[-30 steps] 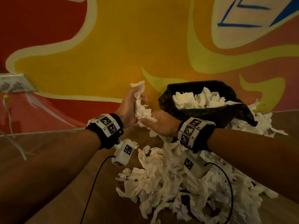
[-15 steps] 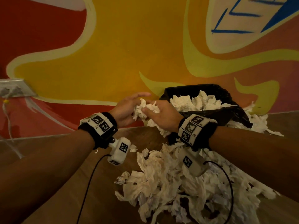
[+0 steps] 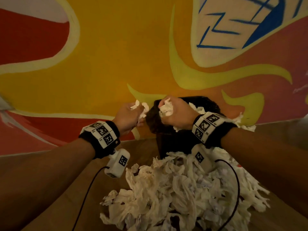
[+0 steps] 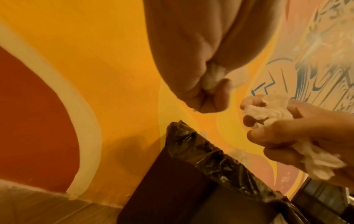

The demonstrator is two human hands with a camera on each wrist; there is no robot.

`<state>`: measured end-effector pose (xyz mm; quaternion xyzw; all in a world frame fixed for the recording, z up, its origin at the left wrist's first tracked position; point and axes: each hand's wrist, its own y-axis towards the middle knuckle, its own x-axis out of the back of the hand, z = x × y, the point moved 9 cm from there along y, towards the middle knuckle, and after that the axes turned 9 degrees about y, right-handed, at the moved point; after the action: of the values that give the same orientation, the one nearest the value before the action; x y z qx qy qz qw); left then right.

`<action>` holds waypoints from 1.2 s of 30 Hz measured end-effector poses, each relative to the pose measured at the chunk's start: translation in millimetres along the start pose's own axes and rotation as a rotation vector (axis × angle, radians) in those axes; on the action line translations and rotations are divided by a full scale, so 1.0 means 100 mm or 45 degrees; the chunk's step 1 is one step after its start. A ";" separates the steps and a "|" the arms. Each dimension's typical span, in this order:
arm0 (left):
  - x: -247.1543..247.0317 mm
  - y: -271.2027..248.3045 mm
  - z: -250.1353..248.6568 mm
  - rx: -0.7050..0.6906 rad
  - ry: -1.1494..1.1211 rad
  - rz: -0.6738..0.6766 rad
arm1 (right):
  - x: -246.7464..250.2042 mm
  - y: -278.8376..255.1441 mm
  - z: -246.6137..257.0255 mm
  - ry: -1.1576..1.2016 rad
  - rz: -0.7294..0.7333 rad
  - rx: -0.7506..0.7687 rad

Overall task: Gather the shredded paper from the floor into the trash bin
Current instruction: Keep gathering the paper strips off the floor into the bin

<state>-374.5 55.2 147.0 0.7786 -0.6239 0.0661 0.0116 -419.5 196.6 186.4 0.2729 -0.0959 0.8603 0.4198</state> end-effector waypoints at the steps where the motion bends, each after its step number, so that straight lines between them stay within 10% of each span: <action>1: -0.02 0.04 -0.03 0.005 -0.005 -0.027 | 0.15 0.01 -0.04 -0.010 -0.023 -0.002; 9: -0.88 0.10 -0.25 0.072 0.361 0.317 | 1.15 -0.07 -0.43 -0.615 -0.366 0.085; 19: -1.37 0.25 -0.02 -0.021 1.553 0.696 | 1.04 -0.12 -0.90 -0.741 -0.053 -0.170; 24: -1.29 0.42 -0.12 -0.196 1.666 0.445 | 0.75 -0.02 -1.03 -0.640 0.212 -0.302; 28: -1.22 0.45 -0.24 -0.337 1.683 0.284 | 0.75 0.08 -0.97 -0.625 0.061 -0.232; 36: -1.39 0.39 -0.10 -0.213 1.628 0.446 | 0.73 0.07 -0.85 -0.735 0.045 -0.113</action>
<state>-443.1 181.9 137.9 0.4698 -0.6146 0.4669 0.4284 -494.8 274.8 156.0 0.4863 -0.2535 0.7492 0.3715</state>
